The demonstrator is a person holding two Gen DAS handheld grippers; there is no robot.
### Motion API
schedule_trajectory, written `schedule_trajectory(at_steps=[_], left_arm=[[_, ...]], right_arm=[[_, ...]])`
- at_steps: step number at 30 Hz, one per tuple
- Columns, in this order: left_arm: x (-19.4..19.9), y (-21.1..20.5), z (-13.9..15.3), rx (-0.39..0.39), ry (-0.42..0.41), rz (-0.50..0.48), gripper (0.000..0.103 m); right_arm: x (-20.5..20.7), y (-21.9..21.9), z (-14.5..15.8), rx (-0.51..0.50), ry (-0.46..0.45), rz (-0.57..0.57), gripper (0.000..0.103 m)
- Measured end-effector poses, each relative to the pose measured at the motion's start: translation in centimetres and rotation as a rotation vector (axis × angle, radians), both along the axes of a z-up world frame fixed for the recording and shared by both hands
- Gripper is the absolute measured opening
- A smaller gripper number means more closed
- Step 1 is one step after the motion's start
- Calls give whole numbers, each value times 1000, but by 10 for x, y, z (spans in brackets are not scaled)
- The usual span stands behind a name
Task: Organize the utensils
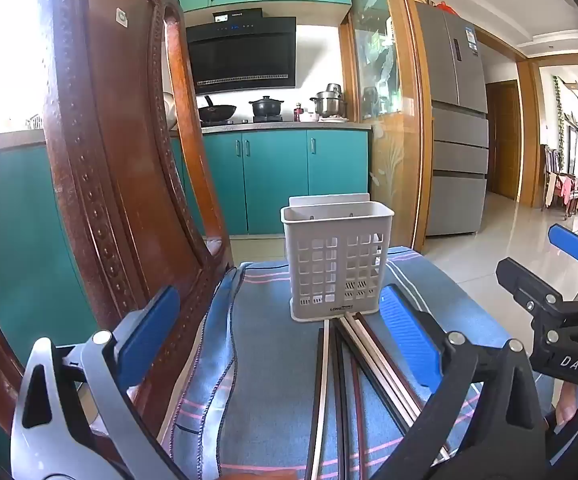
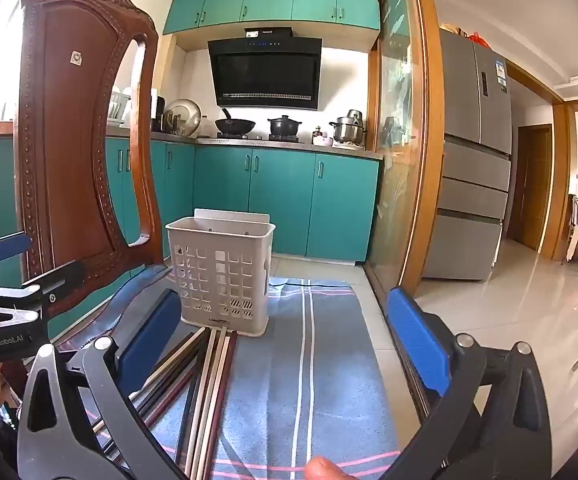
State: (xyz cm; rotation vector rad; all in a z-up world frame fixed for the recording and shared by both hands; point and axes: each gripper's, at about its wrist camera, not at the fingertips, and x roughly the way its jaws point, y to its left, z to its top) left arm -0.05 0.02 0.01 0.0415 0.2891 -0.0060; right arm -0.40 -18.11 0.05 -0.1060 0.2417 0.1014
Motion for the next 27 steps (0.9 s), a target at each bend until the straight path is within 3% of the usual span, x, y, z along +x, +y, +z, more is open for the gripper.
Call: schedule_trajectory(at_steps=[15, 27], left_arm=[[-1, 0, -12, 3, 7, -9, 100], [-3, -7, -1, 7, 16, -12, 100]], right_arm=[[-3, 0, 5, -10, -2, -1, 101], [0, 3, -1, -26, 0, -8, 101]])
